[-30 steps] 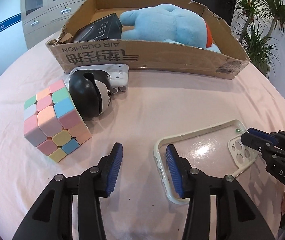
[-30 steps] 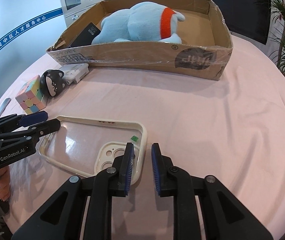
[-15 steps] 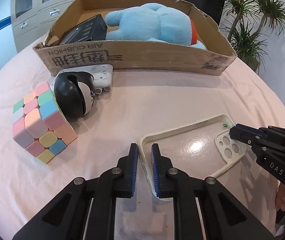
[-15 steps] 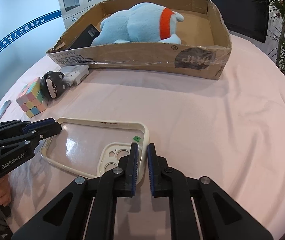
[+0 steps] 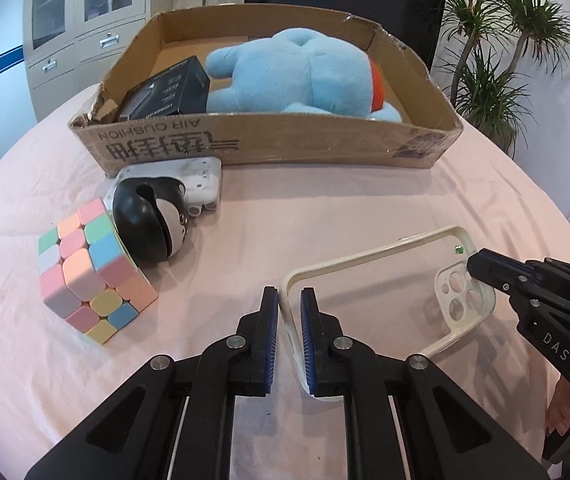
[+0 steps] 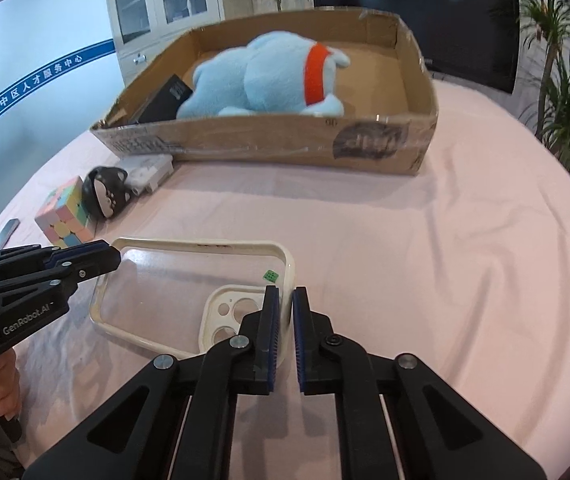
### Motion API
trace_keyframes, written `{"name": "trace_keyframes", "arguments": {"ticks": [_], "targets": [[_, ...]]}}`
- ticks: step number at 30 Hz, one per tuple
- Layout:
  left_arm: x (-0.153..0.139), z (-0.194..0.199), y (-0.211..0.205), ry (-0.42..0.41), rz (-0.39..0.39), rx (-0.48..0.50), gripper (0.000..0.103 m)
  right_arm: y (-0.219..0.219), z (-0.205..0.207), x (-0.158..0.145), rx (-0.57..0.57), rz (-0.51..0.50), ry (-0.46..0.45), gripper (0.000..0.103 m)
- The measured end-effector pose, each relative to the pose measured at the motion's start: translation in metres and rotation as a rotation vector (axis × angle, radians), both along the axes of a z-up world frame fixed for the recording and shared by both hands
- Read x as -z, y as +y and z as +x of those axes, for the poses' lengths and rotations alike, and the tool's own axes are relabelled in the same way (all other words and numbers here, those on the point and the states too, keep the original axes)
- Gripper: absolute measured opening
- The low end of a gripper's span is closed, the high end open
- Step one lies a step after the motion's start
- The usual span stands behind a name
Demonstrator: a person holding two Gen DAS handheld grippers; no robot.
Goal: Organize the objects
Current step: 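Lift and carry the clear phone case over the box with the right gripper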
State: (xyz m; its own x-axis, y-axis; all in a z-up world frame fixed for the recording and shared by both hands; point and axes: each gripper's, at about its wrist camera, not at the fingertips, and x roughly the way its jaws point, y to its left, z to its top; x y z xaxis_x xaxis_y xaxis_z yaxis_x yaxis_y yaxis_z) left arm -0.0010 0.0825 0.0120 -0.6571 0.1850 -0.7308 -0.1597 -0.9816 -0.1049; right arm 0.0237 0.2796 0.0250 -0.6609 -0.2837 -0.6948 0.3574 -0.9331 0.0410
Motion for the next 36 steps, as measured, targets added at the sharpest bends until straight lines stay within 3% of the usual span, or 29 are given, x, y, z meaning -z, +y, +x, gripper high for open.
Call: {"name": "trace_keyframes", "arguments": {"ticks": [22, 36], "targets": [[-0.085, -0.029, 0.009, 0.203, 0.020, 0.008, 0.009, 0.009, -0.019, -0.067, 0.046, 0.009, 0.233, 0.005], [-0.146, -0.077, 0.022, 0.320, 0.002, 0.013, 0.009, 0.013, -0.074, -0.122, 0.060, 0.004, 0.405, 0.005]]}}
